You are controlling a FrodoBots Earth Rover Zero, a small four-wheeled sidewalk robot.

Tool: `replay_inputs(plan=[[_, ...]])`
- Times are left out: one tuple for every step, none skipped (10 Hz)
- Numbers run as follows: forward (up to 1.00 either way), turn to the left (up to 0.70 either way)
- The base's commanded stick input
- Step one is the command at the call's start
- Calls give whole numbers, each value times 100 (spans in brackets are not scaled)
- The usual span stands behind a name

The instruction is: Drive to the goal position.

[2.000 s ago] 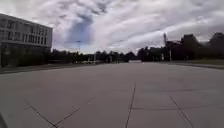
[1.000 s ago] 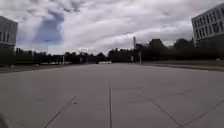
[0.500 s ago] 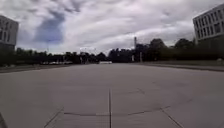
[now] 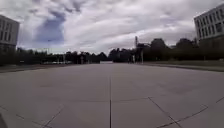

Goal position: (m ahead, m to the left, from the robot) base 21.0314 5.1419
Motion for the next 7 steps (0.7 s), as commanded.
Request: replay_inputs(plan=[[70, 1], [70, 1], [70, 1], [70, 1], [70, 1], [70, 1], [70, 1]])
